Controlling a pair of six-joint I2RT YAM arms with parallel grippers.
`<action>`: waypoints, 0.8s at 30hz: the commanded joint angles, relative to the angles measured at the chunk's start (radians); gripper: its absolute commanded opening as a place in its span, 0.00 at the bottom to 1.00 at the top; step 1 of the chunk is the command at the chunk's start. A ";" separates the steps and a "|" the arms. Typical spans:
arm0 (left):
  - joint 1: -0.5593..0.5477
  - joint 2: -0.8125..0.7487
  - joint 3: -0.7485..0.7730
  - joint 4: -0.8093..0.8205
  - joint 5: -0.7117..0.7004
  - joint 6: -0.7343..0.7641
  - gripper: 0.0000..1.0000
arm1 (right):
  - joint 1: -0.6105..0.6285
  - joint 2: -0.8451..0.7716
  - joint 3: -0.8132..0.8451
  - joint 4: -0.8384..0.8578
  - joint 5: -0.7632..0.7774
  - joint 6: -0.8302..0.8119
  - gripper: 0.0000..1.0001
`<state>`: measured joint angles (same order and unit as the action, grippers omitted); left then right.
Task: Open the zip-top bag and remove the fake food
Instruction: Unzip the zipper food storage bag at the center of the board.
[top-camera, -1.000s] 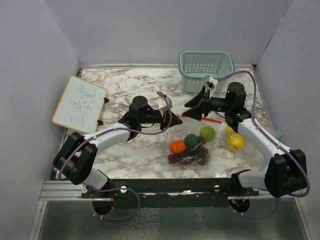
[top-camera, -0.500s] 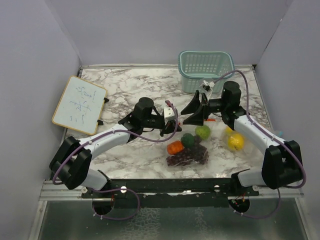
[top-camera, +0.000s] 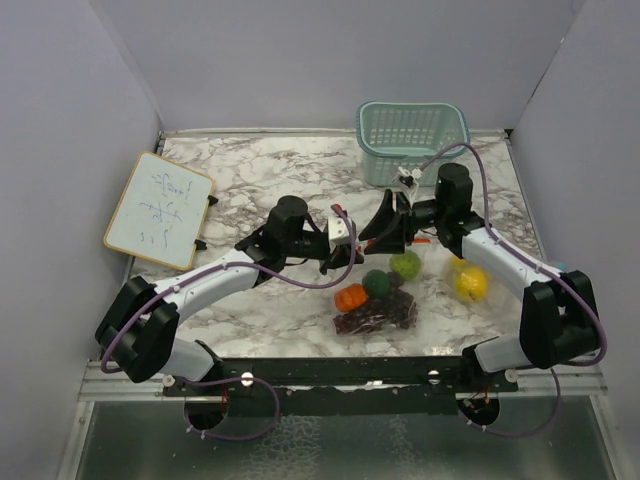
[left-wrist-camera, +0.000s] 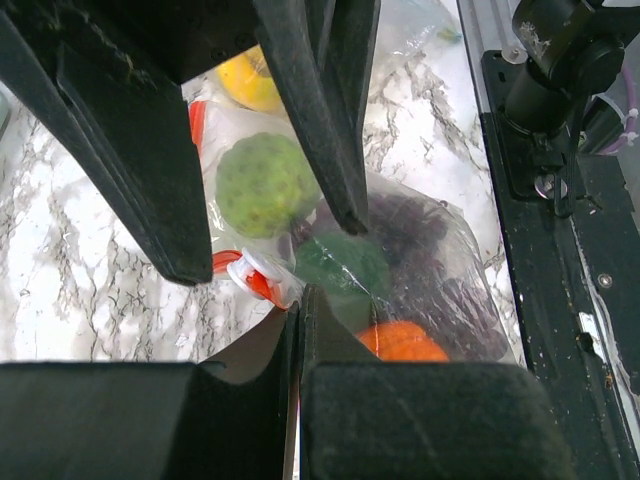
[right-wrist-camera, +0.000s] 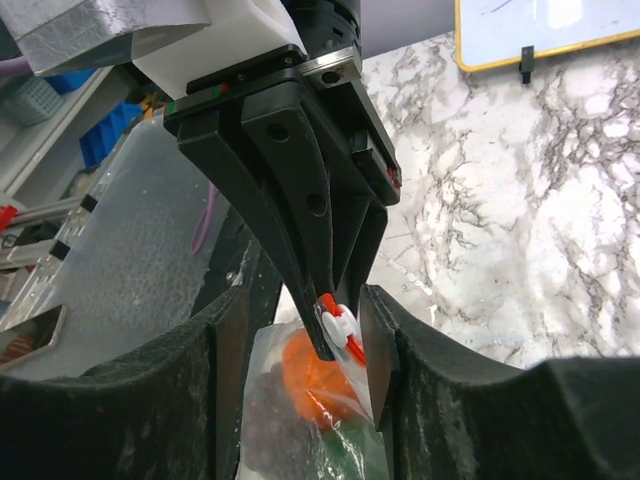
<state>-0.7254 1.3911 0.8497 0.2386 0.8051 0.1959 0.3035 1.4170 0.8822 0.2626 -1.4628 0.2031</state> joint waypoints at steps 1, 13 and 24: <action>-0.009 -0.035 0.022 -0.005 -0.004 0.021 0.00 | 0.027 0.030 0.023 0.029 -0.010 -0.014 0.47; -0.012 -0.071 0.002 0.003 -0.029 0.022 0.00 | 0.029 0.046 0.011 0.036 -0.026 -0.031 0.32; -0.012 -0.084 -0.005 0.002 -0.051 0.022 0.00 | 0.029 0.023 0.002 0.041 0.023 -0.065 0.02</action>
<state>-0.7319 1.3407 0.8444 0.2150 0.7685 0.2024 0.3275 1.4677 0.8822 0.2764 -1.4620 0.1749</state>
